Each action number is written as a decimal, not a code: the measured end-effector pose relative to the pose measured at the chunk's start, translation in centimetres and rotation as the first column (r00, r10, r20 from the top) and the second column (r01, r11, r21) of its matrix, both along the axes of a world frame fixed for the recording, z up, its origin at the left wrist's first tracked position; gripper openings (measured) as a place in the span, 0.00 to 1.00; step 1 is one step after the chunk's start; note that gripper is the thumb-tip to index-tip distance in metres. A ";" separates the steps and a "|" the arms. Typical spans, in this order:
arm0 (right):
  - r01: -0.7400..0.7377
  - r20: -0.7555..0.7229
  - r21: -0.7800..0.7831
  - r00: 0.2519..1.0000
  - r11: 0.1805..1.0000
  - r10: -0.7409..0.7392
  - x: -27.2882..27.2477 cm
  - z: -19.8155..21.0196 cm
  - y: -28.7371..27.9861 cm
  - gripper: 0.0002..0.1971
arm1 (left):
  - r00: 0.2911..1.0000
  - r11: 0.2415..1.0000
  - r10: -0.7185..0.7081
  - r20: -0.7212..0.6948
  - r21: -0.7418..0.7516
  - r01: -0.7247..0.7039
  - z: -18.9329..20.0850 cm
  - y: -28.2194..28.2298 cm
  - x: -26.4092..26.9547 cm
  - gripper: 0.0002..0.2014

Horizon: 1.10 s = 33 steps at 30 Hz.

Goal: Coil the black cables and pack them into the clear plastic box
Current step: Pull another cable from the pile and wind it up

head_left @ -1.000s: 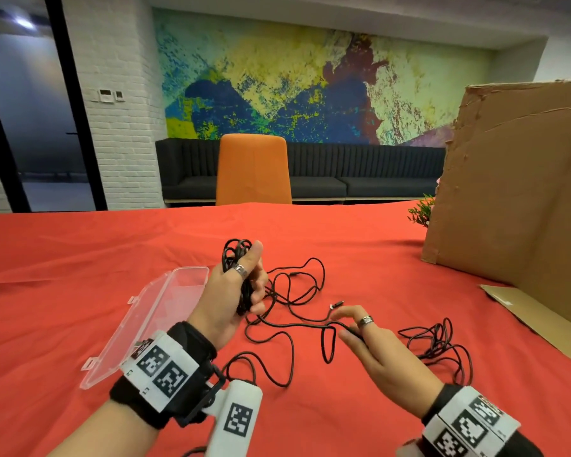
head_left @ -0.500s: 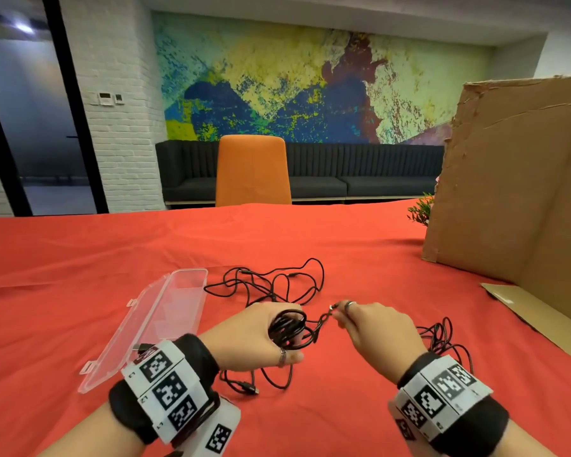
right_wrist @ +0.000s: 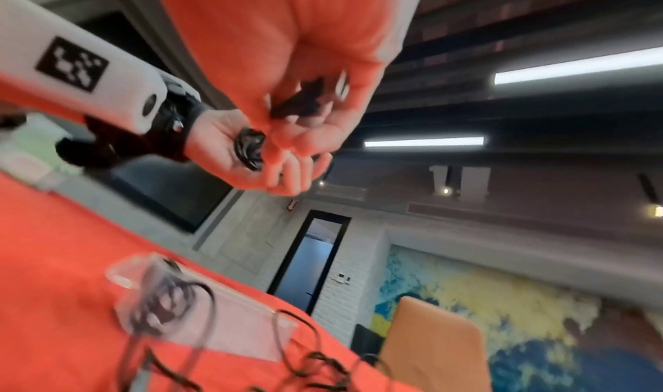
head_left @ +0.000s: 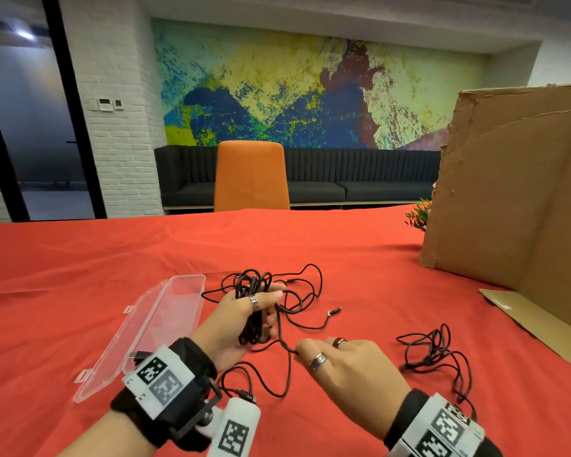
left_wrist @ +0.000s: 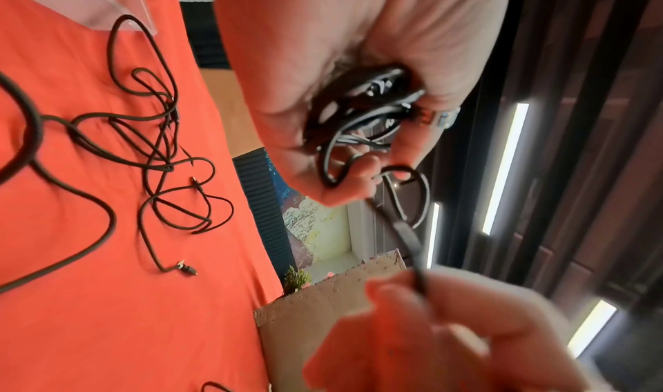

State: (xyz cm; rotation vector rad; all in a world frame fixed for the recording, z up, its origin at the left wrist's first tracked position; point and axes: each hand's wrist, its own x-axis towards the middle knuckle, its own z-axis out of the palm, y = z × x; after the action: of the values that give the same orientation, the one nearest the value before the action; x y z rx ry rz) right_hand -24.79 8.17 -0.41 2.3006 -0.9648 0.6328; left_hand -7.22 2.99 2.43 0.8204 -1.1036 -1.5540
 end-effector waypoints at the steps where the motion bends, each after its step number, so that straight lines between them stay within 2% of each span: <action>1: -0.040 0.047 -0.028 0.998 0.999 0.041 0.4 0.3 0.4 0.11 | 1.000 1.000 0.013 0.016 0.010 -0.013 -0.1 0.0 -0.3 0.07; 2: -0.068 0.118 -0.032 0.990 0.997 0.071 0.7 0.5 0.6 0.05 | 1.000 1.000 0.014 0.020 0.020 -0.014 -0.2 0.0 -0.5 0.08; 3: -0.084 0.207 0.011 0.975 0.996 0.079 0.9 1.0 0.8 0.06 | 1.000 1.000 0.005 0.014 0.029 -0.005 -0.4 0.0 -0.6 0.10; 6: -0.117 0.496 0.283 0.868 0.952 -0.041 0.8 2.2 0.6 0.18 | 0.999 0.998 -0.034 -0.004 0.050 0.034 -1.1 0.2 -0.4 0.16; 8: -0.200 0.647 0.364 0.756 0.910 -0.093 -0.2 2.3 -0.3 0.20 | 0.996 0.995 -0.086 -0.023 0.044 0.087 -1.6 0.3 0.1 0.19; 10: -0.260 0.757 0.368 0.641 0.893 -0.125 -1.0 2.4 -1.1 0.16 | 0.989 0.990 -0.142 -0.045 0.009 0.143 -1.7 0.3 0.6 0.23; 12: -0.293 0.783 0.423 0.594 0.857 -0.183 -1.0 2.2 -1.3 0.14 | 0.980 0.980 -0.193 -0.059 -0.057 0.189 -1.7 0.4 0.8 0.26; 15: -0.289 0.735 0.547 0.615 0.786 -0.286 -0.1 1.5 -1.1 0.15 | 0.978 0.972 -0.203 -0.043 -0.130 0.196 -1.3 0.8 0.4 0.29; 17: -0.209 0.623 0.610 0.722 0.765 -0.300 0.7 1.1 -0.7 0.15 | 0.983 0.971 -0.179 -0.036 -0.168 0.171 -0.9 1.2 0.0 0.29; 19: 0.035 0.375 0.575 0.876 0.817 -0.302 1.9 0.4 -0.2 0.12 | 0.986 0.970 -0.160 -0.051 -0.195 0.148 -0.5 1.6 -0.5 0.29; 20: 0.207 0.218 0.498 0.910 0.842 -0.353 2.2 0.1 -0.1 0.12 | 0.986 0.970 -0.152 -0.064 -0.202 0.136 -0.3 1.8 -0.6 0.29; 21: 0.320 0.077 0.529 0.904 0.786 -0.420 2.6 0.1 0.1 0.11 | 0.985 0.968 -0.155 -0.078 -0.213 0.135 -0.1 2.0 -0.8 0.29; 22: 0.374 0.043 0.494 0.891 0.785 -0.452 3.0 0.2 0.2 0.12 | 0.981 0.963 -0.170 -0.094 -0.225 0.146 0.2 2.2 -0.9 0.29; 26: 0.394 -0.040 0.288 0.915 0.873 -0.400 3.3 -0.4 0.3 0.14 | 0.974 0.950 -0.214 -0.080 -0.247 0.188 0.4 2.5 -0.8 0.23; 28: 0.415 -0.066 0.308 0.907 0.856 -0.416 3.2 0.0 0.3 0.15 | 0.965 0.951 -0.244 -0.098 -0.221 0.218 0.3 2.5 -0.9 0.17; 30: 0.427 -0.085 0.375 0.900 0.823 -0.429 3.0 0.4 0.2 0.11 | 0.955 0.962 -0.254 -0.151 -0.144 0.233 0.6 2.6 -1.1 0.09; 33: 0.443 0.000 0.414 0.873 0.795 -0.487 1.8 1.3 -0.1 0.07 | 0.966 0.977 -0.209 -0.150 -0.074 0.200 1.0 2.5 -0.8 0.16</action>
State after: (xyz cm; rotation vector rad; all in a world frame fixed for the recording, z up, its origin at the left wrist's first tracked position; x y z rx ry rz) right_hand -23.00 8.10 0.89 2.2338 -1.7882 0.3680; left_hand -8.03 5.54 3.42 0.5470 -1.1396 -1.7174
